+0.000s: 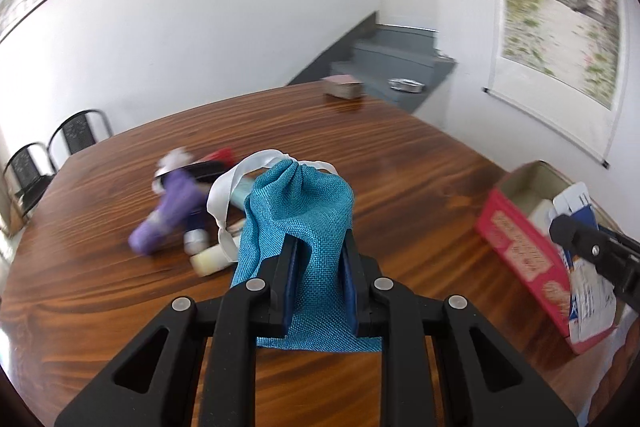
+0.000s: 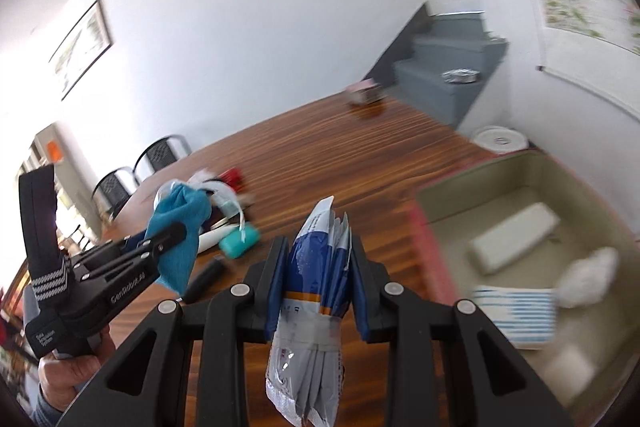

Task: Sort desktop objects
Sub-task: 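Carry the teal bag and blister packs to the tin box and release both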

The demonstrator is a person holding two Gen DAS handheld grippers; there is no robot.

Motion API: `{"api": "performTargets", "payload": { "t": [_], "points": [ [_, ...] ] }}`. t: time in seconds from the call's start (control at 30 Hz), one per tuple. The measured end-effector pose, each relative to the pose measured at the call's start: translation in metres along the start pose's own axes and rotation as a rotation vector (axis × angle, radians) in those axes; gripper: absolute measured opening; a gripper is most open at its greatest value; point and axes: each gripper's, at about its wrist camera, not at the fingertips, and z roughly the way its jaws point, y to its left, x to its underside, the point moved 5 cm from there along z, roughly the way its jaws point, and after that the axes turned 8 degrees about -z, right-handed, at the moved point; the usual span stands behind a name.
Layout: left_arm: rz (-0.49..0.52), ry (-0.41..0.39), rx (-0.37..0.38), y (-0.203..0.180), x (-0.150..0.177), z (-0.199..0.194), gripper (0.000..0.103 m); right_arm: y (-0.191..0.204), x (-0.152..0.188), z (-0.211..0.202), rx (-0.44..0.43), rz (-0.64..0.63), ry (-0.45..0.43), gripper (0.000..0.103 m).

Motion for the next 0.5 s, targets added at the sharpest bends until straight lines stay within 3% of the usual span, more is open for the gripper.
{"api": "performTargets", "payload": {
  "t": [0.27, 0.5],
  "points": [
    [0.075, 0.025, 0.147, -0.08, -0.007, 0.006, 0.021, -0.072, 0.004, -0.037, 0.159, 0.086, -0.04, 0.032],
    [0.119, 0.076, 0.306, -0.15, -0.011, 0.014, 0.021, -0.118, 0.014, -0.05, 0.232, 0.154, -0.029, 0.032]
  ]
}}
